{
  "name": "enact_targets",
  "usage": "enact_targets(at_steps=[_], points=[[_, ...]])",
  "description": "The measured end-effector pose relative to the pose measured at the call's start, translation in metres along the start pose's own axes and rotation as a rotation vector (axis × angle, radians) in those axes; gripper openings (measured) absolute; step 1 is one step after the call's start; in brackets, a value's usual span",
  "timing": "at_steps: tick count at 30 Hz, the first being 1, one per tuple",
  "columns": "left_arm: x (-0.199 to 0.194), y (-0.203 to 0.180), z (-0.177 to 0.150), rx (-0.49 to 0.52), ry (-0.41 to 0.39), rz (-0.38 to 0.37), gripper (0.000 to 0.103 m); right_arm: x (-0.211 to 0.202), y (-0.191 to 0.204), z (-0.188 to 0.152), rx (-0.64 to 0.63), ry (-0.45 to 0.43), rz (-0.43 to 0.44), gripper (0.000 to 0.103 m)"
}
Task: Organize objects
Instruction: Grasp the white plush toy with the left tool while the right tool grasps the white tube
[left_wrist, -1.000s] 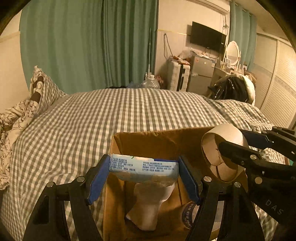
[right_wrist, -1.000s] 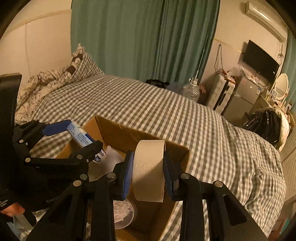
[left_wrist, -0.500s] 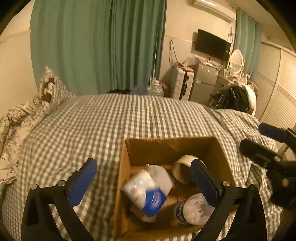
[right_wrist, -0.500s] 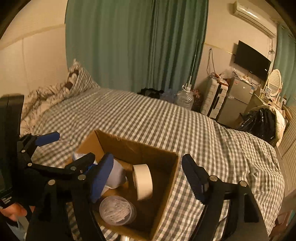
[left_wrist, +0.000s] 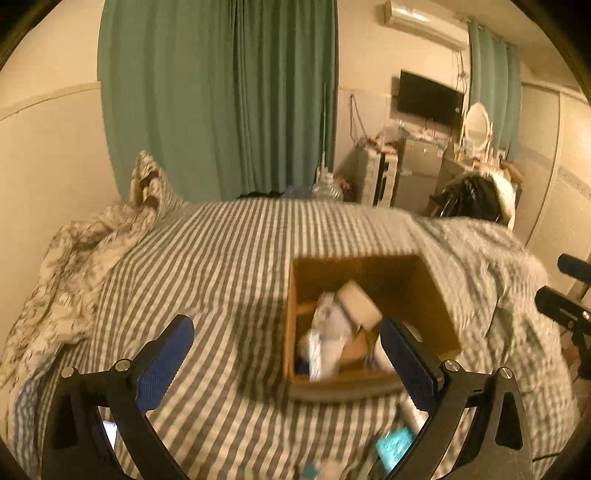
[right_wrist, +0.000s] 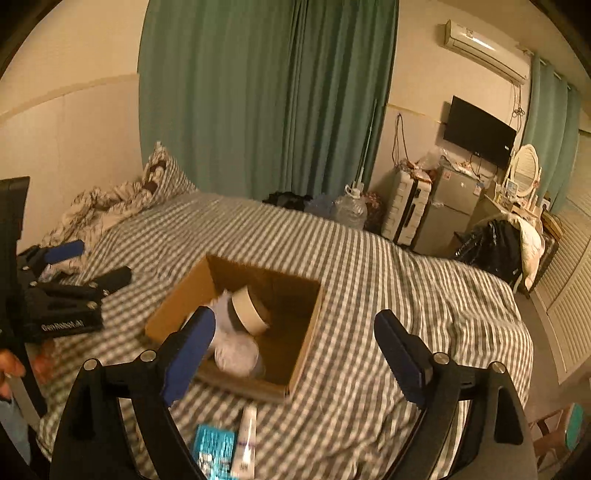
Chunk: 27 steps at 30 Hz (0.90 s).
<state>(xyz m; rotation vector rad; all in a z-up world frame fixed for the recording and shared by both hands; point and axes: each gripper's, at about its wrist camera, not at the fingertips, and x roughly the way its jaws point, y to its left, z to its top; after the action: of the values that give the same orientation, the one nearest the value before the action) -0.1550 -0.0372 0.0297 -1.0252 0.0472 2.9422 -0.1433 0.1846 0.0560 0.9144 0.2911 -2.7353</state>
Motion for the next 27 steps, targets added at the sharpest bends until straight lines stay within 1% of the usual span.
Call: enact_targets(at_steps=[3, 7, 10, 12, 14, 16, 20, 23, 27], points=[[0.003, 0.002, -0.032, -0.007, 0.030, 0.048, 0.103, 0.006, 0.004, -0.029, -0.004, 0.044, 0.007, 0.088], [0.019, 0.004, -0.074, -0.036, 0.105, 0.047, 0.103, 0.030, 0.012, -0.068, 0.011, 0.126, 0.025, 0.088], [0.029, 0.002, -0.098, -0.047, 0.144, 0.063, 0.103, 0.048, 0.017, -0.093, 0.015, 0.179, 0.019, 0.088], [0.038, 0.000, -0.115, -0.042, 0.182, 0.068, 0.103, 0.061, 0.019, -0.110, 0.025, 0.204, 0.031, 0.088], [0.047, -0.005, -0.126, -0.024, 0.219, 0.056, 0.103, 0.074, 0.021, -0.123, 0.037, 0.225, 0.043, 0.088], [0.052, -0.012, -0.136, -0.001, 0.240, 0.050, 0.103, 0.090, 0.025, -0.137, 0.032, 0.266, 0.040, 0.088], [0.061, -0.026, -0.149, 0.023, 0.276, 0.017, 0.103, 0.107, 0.027, -0.148, 0.041, 0.300, 0.043, 0.088], [0.068, -0.036, -0.158, 0.048, 0.296, -0.003, 0.102, 0.113, 0.027, -0.151, 0.055, 0.309, 0.045, 0.088], [0.080, -0.047, -0.168, 0.077, 0.339, -0.018, 0.092, 0.120, 0.028, -0.151, 0.057, 0.312, 0.029, 0.088]])
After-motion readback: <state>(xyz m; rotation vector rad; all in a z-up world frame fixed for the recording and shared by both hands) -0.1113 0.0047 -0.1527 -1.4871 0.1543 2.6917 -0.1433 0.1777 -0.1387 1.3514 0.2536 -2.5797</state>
